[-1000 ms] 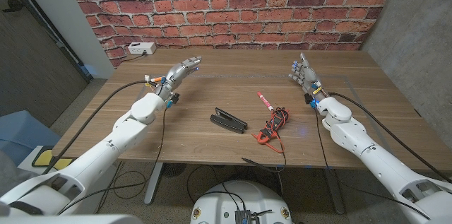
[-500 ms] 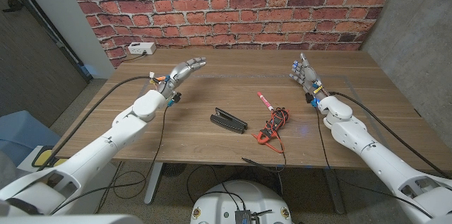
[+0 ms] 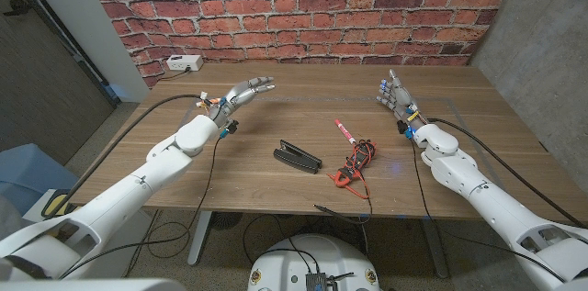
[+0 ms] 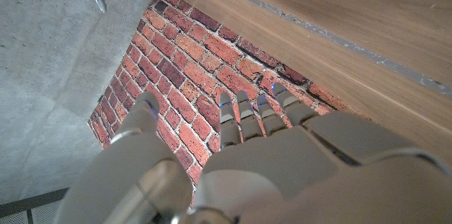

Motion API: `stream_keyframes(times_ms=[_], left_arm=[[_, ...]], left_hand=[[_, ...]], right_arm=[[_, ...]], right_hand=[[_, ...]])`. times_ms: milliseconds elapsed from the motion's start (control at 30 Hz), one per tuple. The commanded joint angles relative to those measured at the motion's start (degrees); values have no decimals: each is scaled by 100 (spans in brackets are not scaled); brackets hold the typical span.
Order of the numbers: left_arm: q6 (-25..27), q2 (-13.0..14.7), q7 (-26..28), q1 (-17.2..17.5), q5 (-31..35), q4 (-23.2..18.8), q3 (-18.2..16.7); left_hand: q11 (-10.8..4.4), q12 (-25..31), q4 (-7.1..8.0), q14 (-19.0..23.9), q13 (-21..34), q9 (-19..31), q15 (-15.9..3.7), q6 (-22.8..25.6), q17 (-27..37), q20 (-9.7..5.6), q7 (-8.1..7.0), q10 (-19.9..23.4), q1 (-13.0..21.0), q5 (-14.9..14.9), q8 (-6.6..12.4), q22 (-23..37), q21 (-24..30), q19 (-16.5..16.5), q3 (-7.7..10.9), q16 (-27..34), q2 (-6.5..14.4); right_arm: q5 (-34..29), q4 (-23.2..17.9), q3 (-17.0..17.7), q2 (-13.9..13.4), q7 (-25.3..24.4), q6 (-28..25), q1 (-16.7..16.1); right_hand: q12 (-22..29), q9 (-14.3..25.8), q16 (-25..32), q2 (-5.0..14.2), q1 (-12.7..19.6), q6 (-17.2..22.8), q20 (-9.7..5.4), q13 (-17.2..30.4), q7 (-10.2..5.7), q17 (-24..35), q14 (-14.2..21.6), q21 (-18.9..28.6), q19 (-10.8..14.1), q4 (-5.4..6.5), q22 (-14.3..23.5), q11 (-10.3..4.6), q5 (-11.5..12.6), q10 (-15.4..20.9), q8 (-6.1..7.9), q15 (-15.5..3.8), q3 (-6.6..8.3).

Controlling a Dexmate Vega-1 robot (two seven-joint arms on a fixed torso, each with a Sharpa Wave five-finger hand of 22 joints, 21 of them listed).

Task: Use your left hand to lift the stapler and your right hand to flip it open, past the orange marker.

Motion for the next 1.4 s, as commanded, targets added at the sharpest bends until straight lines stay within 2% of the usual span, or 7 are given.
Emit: stream_keyframes(times_ms=[33, 467, 533, 600, 833, 1167, 1400], left_arm=[[149, 98, -28, -95, 327, -134, 111], [-177, -3, -39, -66, 253, 45, 115], [-141, 8, -61, -64, 256, 29, 121], [-102, 27, -77, -73, 313, 0, 146], [106, 231, 338, 30, 1035, -415, 177], [528, 408, 361, 29, 1665, -781, 323], [479, 400, 461, 64, 1797, -741, 361]], left_hand=[[8, 35, 11, -64, 4, 5, -368, 0, 1, -43, -2, 11, 63, 2, -2, 5, -24, -38, -25, -17, 3], [-9, 53, 19, -89, -3, 2, -370, 14, 0, 0, -13, 36, 60, 1, 3, 3, -4, -52, -69, 10, -28], [-7, 64, 24, -97, -6, 1, -364, -5, -1, 124, -29, 55, 74, 7, -4, 3, -1, -76, -79, 20, -17], [-6, 63, 26, -102, -7, 1, -358, -46, -1, 134, -38, 52, 80, 9, -20, 3, 1, -81, -82, 23, -11], [1, 50, 39, -146, -11, 0, -328, -106, 0, 131, -53, 0, 80, 10, -34, 5, 3, -126, -114, 26, -11], [-20, 62, 122, -131, -13, 6, -347, -111, 12, 117, -48, 2, -159, 14, -22, 10, 29, -120, -314, 54, -190], [-23, 46, 161, -160, -13, 10, -337, -145, 13, 143, -52, -58, -251, 30, -26, 11, 31, -138, -381, 51, -216]], right_arm=[[-44, 113, -13, 8, 19, 30, 71], [-62, -108, 41, -97, -99, 5, -56], [-70, -137, 49, -105, -121, 12, -70], [-60, -136, 56, -102, -106, 34, -76], [-74, -186, 55, -116, -178, -12, -119], [-111, -197, 41, -134, -192, -46, -88], [-98, -207, 54, -146, -202, -59, -107]], right_hand=[[-7, 4, 34, 14, 38, 4, -2, 6, -34, 3, -22, -8, -30, -40, 10, -39, -3, 50, 23, -6, -11], [-6, 4, 38, 20, 67, 45, -3, -35, -59, -52, -22, -2, -36, -58, 8, -65, -16, 77, 36, -23, -3], [-8, 4, 37, 22, 72, 40, -3, -39, -57, -58, -25, -1, -36, -60, 8, -58, -17, 74, 33, -21, -2], [-12, 3, 38, 24, 78, 38, -5, -44, -58, -64, -24, -1, -36, -63, 8, -56, -18, 67, 33, -21, 1], [-13, 3, 36, 31, 102, 33, -4, -62, -71, -89, -35, 1, -38, -77, 8, -76, -22, 72, 30, -30, 10], [-17, 2, 39, 28, 123, 24, -4, -84, -84, -118, -34, 4, -37, -92, 7, -100, -30, 70, 25, -38, 14], [-20, 1, 39, 32, 141, 14, 0, -100, -89, -140, -40, 5, -42, -103, 7, -102, -34, 69, 21, -45, 20]])
